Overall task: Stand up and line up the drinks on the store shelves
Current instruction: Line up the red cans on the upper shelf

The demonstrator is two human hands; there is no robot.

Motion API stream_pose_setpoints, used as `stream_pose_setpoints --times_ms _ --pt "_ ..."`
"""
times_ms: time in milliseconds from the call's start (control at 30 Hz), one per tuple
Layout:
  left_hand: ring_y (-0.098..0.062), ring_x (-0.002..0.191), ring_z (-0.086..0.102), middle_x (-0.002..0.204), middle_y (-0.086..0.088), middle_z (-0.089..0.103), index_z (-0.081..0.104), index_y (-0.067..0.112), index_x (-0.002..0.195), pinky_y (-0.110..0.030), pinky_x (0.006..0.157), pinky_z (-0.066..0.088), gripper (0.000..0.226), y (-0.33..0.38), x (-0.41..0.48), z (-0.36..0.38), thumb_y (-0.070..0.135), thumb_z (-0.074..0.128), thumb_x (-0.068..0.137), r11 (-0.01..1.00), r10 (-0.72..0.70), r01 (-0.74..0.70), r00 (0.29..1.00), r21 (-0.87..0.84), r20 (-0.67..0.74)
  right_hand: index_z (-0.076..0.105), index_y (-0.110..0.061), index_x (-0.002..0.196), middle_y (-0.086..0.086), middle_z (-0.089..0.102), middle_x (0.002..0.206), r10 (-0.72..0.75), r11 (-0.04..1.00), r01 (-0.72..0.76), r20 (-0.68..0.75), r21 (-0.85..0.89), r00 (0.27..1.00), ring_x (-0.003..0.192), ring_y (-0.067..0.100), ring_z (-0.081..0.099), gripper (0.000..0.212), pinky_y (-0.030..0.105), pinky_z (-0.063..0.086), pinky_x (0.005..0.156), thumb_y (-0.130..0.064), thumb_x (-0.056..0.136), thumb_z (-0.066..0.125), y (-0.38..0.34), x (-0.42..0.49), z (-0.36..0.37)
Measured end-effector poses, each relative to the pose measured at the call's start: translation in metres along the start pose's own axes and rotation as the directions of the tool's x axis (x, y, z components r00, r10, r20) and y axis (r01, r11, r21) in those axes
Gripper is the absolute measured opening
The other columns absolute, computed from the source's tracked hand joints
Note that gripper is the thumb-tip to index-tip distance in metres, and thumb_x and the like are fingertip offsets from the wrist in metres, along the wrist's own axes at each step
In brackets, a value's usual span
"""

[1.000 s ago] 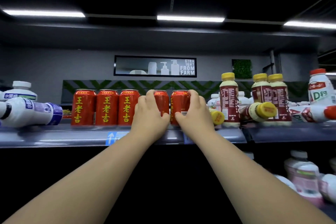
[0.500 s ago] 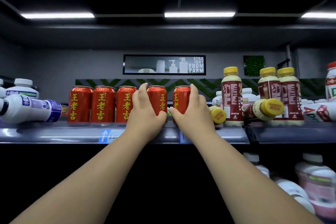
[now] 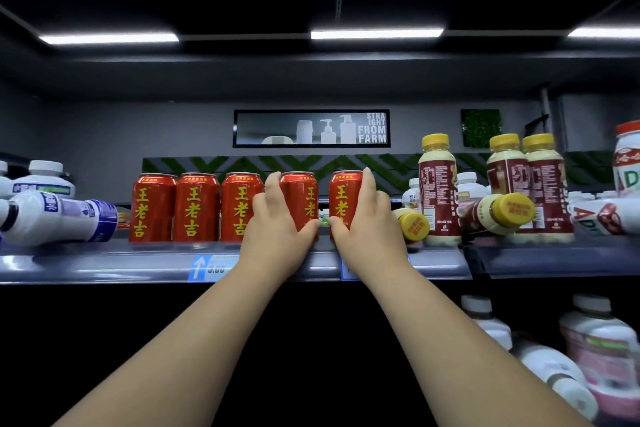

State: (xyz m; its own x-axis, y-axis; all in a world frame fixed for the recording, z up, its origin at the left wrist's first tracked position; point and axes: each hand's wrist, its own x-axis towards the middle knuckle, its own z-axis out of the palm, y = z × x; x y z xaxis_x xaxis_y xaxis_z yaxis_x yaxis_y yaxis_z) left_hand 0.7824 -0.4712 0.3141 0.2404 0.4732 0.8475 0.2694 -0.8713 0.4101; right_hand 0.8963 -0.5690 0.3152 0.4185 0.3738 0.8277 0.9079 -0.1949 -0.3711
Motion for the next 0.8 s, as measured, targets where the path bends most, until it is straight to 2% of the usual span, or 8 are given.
stream_pose_setpoints --times_ms 67,167,333,533,633,700,800 --pt "-0.032 0.119 0.055 0.142 -0.011 0.045 0.006 0.026 0.151 -0.043 0.094 0.047 0.092 -0.001 0.001 0.000 0.041 0.070 0.087 1.000 -0.001 0.001 1.000 0.000 0.008 -0.007 -0.022 0.158 0.010 0.040 0.145 0.000 0.999 0.000 0.003 0.033 1.000 0.124 0.030 0.048 0.092 0.041 0.042 0.100 -0.039 0.096 0.058 0.001 0.000 -0.002" --pt "-0.030 0.111 0.059 0.136 -0.011 0.052 0.005 0.028 0.149 -0.042 0.088 0.051 0.088 -0.001 0.003 0.001 0.041 0.067 0.087 0.999 0.022 -0.023 1.000 0.028 0.012 -0.004 -0.025 0.157 0.009 0.044 0.140 -0.034 0.999 0.033 -0.024 -0.010 0.999 0.120 0.029 0.048 0.090 0.043 0.043 0.100 -0.044 0.094 0.057 -0.001 -0.002 0.000" --pt "-0.027 0.119 0.054 0.147 -0.009 0.039 0.002 0.026 0.152 -0.035 0.085 0.045 0.090 -0.003 0.000 0.002 0.040 0.066 0.090 0.998 0.067 -0.067 0.998 0.022 0.011 -0.004 -0.027 0.156 0.011 0.038 0.140 -0.040 0.998 0.039 -0.005 -0.038 0.999 0.115 0.028 0.051 0.090 0.041 0.049 0.095 -0.046 0.094 0.058 -0.001 -0.003 0.001" --pt "-0.021 0.128 0.044 0.151 -0.004 0.028 0.014 0.025 0.152 -0.037 0.100 0.043 0.090 -0.013 -0.008 -0.009 0.037 0.073 0.086 0.988 0.153 -0.155 0.985 -0.016 -0.073 0.003 -0.026 0.155 0.007 0.041 0.141 -0.063 0.998 0.064 0.016 -0.001 0.998 0.116 0.025 0.052 0.089 0.037 0.046 0.090 -0.050 0.093 0.061 0.001 -0.002 0.002" --pt "-0.026 0.120 0.050 0.140 -0.009 0.043 0.032 0.017 0.146 -0.039 0.098 0.043 0.078 -0.034 -0.014 -0.025 0.032 0.076 0.083 0.952 0.272 -0.244 0.952 0.184 -0.143 0.002 -0.026 0.155 0.007 0.041 0.139 -0.065 0.998 0.065 0.026 -0.011 0.998 0.114 0.026 0.053 0.089 0.036 0.044 0.084 -0.050 0.093 0.061 0.000 -0.002 0.004" --pt "-0.029 0.115 0.051 0.134 -0.010 0.050 0.038 0.018 0.141 -0.042 0.095 0.042 0.072 -0.046 -0.013 -0.036 0.036 0.076 0.081 0.914 0.296 -0.218 0.935 0.343 -0.193 0.000 -0.025 0.155 0.008 0.040 0.139 -0.058 0.998 0.060 0.041 -0.029 0.997 0.114 0.027 0.052 0.088 0.037 0.043 0.084 -0.050 0.094 0.059 -0.002 -0.001 0.004" --pt "-0.027 0.123 0.043 0.140 -0.005 0.042 0.029 0.025 0.144 -0.044 0.101 0.036 0.077 -0.055 -0.004 -0.045 0.054 0.068 0.084 0.912 0.110 -0.023 0.976 0.409 -0.190 -0.002 -0.026 0.155 0.008 0.038 0.141 -0.052 0.997 0.055 0.060 -0.053 0.997 0.118 0.028 0.051 0.088 0.039 0.045 0.087 -0.051 0.095 0.057 -0.008 -0.001 0.004"
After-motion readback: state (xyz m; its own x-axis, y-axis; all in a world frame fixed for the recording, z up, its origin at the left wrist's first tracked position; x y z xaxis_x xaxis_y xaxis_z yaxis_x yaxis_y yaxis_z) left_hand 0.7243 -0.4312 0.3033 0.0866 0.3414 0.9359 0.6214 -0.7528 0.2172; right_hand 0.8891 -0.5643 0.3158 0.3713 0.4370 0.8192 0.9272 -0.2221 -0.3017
